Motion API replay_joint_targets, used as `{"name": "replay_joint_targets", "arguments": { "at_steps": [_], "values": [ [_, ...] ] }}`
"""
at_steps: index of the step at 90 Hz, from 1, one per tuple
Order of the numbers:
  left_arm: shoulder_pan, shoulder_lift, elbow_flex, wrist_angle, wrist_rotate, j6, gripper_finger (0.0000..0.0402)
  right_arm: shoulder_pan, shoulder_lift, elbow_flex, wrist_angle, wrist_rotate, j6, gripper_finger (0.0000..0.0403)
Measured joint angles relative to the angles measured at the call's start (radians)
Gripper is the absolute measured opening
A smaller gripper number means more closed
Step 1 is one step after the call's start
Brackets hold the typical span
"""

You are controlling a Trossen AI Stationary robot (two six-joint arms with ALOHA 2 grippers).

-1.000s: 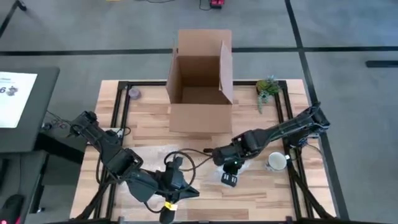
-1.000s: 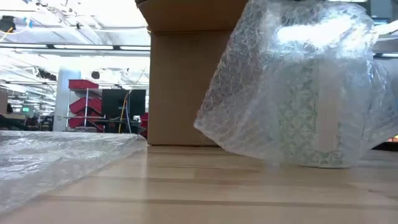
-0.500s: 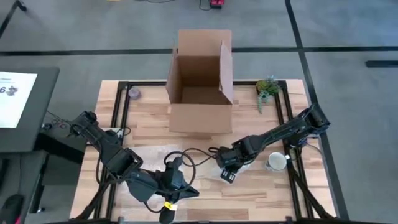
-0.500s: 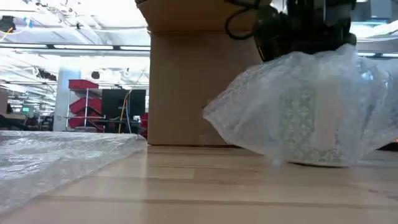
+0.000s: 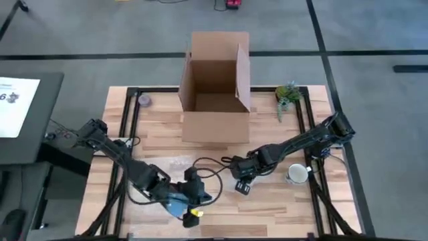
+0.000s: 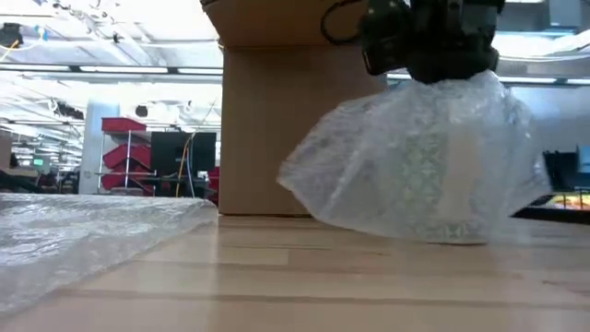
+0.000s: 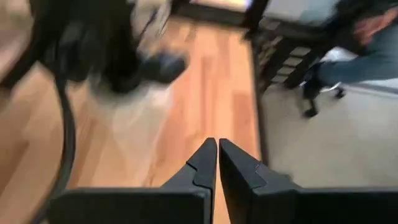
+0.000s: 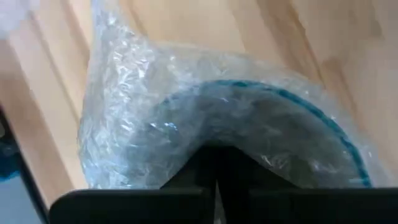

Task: Wrap mug
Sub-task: Wrap the blue patterned mug with the right transparent bubble wrap

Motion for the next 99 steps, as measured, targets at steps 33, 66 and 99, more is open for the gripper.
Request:
{"name": "replay_joint_targets", "arguments": {
  "at_steps": [33,66,99],
  "values": [
    [-0.077,0.012,0.001,0.087,0.064,-0.116,0.0000,-0.009,0.039,0.028,0.207,-0.113,-0.124,0.0000],
    [0.035,0.189,-0.016,0.200,0.029,0.111,0.0000,-0.006,0.037,0.076,0.158,-0.137,-0.126,0.0000],
    [0.115,0.260,-0.017,0.219,0.009,0.125,0.0000,-0.001,0.019,0.080,0.140,-0.140,-0.092,0.0000]
  ]
}}
